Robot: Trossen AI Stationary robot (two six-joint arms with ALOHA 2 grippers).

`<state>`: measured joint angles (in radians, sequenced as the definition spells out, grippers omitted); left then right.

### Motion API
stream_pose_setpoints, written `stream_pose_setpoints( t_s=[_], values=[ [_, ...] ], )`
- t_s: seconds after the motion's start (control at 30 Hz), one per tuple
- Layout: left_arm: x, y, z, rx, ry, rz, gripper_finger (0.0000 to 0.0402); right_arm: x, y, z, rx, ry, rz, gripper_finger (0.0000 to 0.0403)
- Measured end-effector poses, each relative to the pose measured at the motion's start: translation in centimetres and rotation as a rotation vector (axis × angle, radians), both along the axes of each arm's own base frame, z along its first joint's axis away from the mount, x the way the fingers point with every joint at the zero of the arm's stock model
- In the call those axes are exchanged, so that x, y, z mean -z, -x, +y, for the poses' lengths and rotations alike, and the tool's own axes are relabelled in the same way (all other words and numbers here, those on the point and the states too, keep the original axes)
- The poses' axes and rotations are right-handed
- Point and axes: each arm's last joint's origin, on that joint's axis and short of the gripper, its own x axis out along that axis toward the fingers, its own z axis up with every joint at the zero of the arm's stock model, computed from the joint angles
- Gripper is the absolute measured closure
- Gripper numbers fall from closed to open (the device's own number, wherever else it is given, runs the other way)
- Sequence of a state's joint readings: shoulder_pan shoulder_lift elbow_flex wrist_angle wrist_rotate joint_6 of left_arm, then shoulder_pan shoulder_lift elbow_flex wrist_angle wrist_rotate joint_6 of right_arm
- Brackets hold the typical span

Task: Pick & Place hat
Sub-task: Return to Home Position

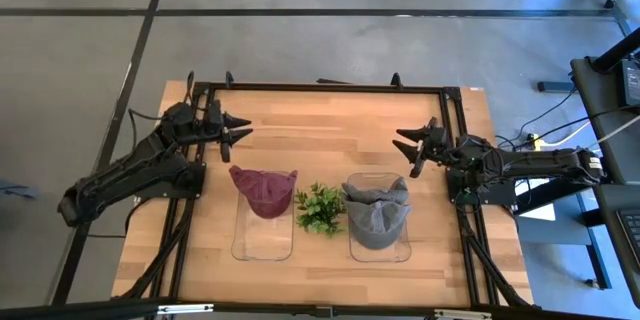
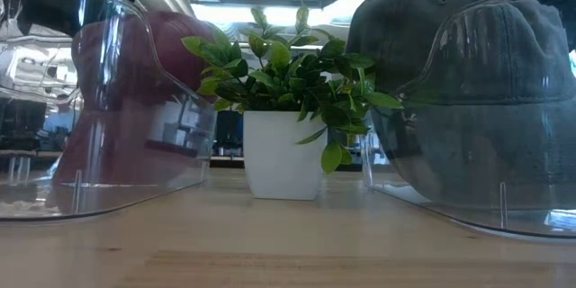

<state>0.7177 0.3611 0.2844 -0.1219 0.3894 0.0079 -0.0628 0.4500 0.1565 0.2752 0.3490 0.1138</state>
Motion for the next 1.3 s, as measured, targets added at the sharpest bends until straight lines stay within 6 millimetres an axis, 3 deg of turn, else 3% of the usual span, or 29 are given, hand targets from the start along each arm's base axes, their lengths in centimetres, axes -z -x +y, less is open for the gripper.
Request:
stream_pose_setpoints(
  t_s=[0.17, 0.37, 0.67, 0.97, 1.3],
  values=[
    [-0.7, -0.2, -0.3, 0.125, -0.010, -0.075, 0.0284, 0.2, 0.2, -0.2, 0.058, 0.014, 0.023, 0.0226],
    [-1.0, -0.1, -0.5, 0.139, 0.046, -0.116, 0.0287, -0.3, 0.9, 0.0, 0.035, -0.005, -0.040, 0.0226],
    [-1.1, 0.0, -1.2, 0.028, 0.048, -0.147, 0.0288, 3.0, 2.0, 0.1, 0.021, -0.081, -0.116, 0.0226],
    [2.8, -0.2, -2.2, -0.015, 0.040, -0.185, 0.0288, 1.9, 2.6, 0.2, -0.011, -0.027, -0.211, 0.0226],
    [4.1, 0.6, -2.5, -0.070, 0.006, -0.245, 0.0288, 2.0, 3.4, 0.2, 0.008, 0.001, -0.204, 0.0226]
  ],
)
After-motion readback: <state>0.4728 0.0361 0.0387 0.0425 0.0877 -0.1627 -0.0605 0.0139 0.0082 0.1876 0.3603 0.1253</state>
